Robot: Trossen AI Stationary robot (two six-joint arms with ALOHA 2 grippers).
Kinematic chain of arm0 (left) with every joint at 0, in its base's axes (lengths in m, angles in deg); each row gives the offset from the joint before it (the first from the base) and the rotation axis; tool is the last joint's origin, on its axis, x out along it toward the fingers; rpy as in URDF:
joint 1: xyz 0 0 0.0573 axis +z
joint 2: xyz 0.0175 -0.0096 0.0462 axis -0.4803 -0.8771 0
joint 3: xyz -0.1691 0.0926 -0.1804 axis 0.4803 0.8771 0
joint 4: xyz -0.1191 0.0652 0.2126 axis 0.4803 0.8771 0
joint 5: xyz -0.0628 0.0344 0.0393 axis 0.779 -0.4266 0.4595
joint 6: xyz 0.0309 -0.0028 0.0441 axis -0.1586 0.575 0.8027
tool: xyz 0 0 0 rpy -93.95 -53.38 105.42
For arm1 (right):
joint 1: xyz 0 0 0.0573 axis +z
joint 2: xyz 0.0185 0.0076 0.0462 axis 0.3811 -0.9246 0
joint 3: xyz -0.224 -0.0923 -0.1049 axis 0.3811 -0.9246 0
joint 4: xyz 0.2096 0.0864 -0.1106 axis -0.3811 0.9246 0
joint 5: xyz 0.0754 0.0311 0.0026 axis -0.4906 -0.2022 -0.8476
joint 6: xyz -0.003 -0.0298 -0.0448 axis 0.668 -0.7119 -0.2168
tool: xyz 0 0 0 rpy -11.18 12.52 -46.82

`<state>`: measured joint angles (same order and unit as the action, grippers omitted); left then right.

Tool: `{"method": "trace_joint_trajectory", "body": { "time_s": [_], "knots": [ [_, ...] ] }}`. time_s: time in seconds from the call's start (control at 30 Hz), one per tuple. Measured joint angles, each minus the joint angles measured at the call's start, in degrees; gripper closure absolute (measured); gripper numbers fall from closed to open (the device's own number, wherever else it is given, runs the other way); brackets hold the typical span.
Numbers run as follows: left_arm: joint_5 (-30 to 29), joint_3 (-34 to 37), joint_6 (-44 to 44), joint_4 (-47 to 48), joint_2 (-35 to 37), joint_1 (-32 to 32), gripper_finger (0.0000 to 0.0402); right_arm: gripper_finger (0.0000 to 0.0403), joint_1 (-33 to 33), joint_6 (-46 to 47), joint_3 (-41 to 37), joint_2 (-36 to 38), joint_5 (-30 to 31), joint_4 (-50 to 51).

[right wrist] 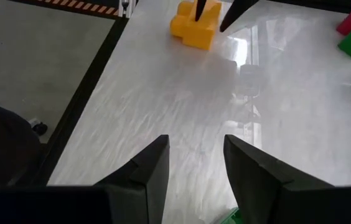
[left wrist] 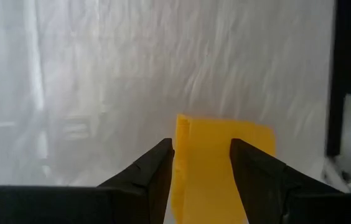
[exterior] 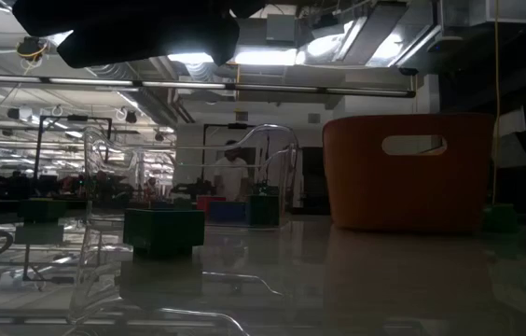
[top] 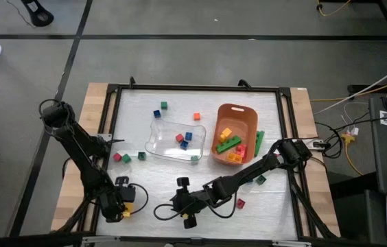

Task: Sort blocks by size
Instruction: Put the big yellow game piece into the orange bin

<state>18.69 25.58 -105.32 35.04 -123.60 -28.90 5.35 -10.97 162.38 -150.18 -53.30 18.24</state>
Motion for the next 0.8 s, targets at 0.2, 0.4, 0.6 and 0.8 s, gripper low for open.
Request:
{"method": "trace_joint_trajectory", "body": {
  "time_s": [0.2,0.4,0.6,0.8],
  "knots": [
    [0.1,1.2,-0.2,-3.3,0.0,0.0,0.0251,0.0249,0.0,0.0,0.0,0.0,-0.7,0.0],
    [0.5,1.2,0.5,-3.7,0.0,-0.1,0.0251,0.0249,0.0,0.0,0.0,0.0,-0.7,0.0],
    [0.5,1.2,1.3,-3.9,0.0,0.0,0.0285,0.0249,0.0,0.0,0.0,0.0,-0.7,0.0],
    [0.5,1.2,1.3,-3.7,0.0,0.0,0.0339,0.0249,0.0,0.0,0.0,0.0,-0.7,0.0]
  ]
}}
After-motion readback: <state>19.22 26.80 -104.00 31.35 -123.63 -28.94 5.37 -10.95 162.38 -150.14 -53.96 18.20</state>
